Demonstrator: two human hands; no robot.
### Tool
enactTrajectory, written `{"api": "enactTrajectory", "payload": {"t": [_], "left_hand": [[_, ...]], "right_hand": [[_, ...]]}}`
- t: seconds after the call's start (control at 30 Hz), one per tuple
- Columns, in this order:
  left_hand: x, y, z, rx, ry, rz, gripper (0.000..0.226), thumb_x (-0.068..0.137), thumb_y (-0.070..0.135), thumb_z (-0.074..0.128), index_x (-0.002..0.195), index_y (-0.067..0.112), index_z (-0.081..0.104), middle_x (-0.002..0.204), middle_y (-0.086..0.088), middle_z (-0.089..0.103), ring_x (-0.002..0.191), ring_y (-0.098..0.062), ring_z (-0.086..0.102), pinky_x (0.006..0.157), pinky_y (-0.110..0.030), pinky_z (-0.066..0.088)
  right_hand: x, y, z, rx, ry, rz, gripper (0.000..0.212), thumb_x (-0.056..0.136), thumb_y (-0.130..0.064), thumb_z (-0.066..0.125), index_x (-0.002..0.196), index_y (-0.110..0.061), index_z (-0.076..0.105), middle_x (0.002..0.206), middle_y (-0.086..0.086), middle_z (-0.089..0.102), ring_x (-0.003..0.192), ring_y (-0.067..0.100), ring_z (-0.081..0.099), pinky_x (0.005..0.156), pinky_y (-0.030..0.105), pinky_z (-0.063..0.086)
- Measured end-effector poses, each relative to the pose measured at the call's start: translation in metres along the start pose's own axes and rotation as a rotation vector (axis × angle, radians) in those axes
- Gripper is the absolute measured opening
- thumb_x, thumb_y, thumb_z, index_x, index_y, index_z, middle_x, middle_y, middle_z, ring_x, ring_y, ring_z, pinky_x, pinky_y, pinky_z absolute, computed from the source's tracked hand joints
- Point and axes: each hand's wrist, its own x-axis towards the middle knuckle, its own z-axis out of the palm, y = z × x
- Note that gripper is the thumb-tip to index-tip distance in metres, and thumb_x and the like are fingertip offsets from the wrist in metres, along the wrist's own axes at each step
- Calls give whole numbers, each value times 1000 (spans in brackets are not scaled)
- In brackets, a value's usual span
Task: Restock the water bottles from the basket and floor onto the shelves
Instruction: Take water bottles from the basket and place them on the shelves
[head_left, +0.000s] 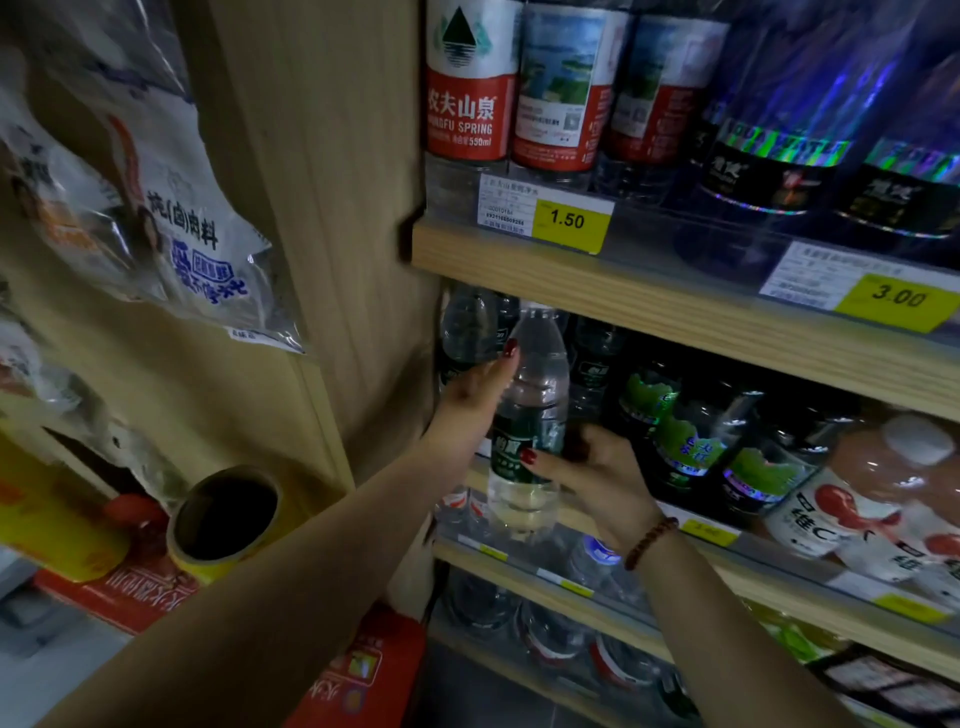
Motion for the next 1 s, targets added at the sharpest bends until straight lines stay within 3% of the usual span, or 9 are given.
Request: {"api": "enactTrajectory", "payload": {"t": [0.1, 0.2, 0.3, 0.43, 0.57, 0.73, 0.8, 0.9, 1.0], "left_hand": [[21, -21, -16, 95, 74, 10, 10, 95, 33, 58, 86, 29, 57, 86, 13, 53, 83, -3, 51, 82, -21, 39], [37, -49, -31, 246, 120, 112, 5, 90, 7, 65, 95, 7, 66, 87, 3, 61, 75, -1, 57, 62, -4, 42], [51, -75, -38, 520, 139, 254, 23, 82, 6, 75, 104, 4, 70, 97, -4, 66, 84, -16, 63, 70, -12, 49], [57, -89, -43, 818, 139, 383, 25, 75, 23, 82, 97, 13, 75, 93, 3, 65, 81, -10, 57, 73, -13, 39], [62, -95, -43, 872, 165, 426, 19, 71, 23, 85, 83, 12, 75, 83, 1, 71, 75, -9, 58, 77, 1, 27], [61, -98, -41, 866, 205, 499, 20, 65, 18, 88, 75, 11, 73, 74, 11, 56, 71, -1, 48, 72, 1, 29], [63, -102, -43, 868, 206, 508, 21, 62, 16, 89, 74, 12, 71, 75, 11, 56, 72, -8, 55, 72, -3, 34], [67, -107, -44, 904, 207, 522, 24, 59, 16, 89, 71, 16, 69, 77, 5, 62, 80, -18, 60, 76, -29, 50], [69, -111, -45, 902, 201, 478, 23, 60, 18, 89, 71, 18, 69, 79, -1, 67, 87, -24, 61, 79, -38, 52]], "right_hand": [[13, -7, -7, 37, 34, -67, 53, 53, -30, 83, 102, -14, 69, 100, 0, 74, 96, 16, 70, 87, 36, 55], [34, -12, -13, -5, 125, -133, 35, 65, -13, 83, 96, -21, 67, 94, -11, 73, 93, 8, 69, 82, 28, 54], [58, -13, -16, -30, 194, -184, 34, 68, -7, 82, 93, -23, 66, 92, -13, 72, 92, 7, 69, 81, 27, 53], [78, -6, -14, -40, 218, -196, 35, 71, -4, 80, 98, -18, 63, 96, -8, 69, 86, -1, 67, 75, 18, 54], [89, 9, -8, -99, 235, -174, 40, 71, -5, 80, 106, -11, 60, 97, -5, 66, 86, 0, 63, 72, 13, 54], [99, 27, 0, -171, 244, -162, 45, 70, -11, 82, 110, -10, 61, 98, -4, 67, 90, 6, 64, 71, 16, 52], [101, 31, 3, -167, 237, -171, 44, 71, -9, 81, 109, -11, 58, 96, -10, 65, 87, -2, 61, 70, 14, 53], [102, 34, 5, -196, 194, -190, 47, 74, -7, 79, 113, -15, 54, 97, -13, 62, 87, -7, 58, 68, 6, 48], [105, 37, 9, -196, 180, -191, 51, 77, -8, 77, 121, -15, 53, 106, -3, 63, 95, 3, 60, 75, 8, 48]]}}
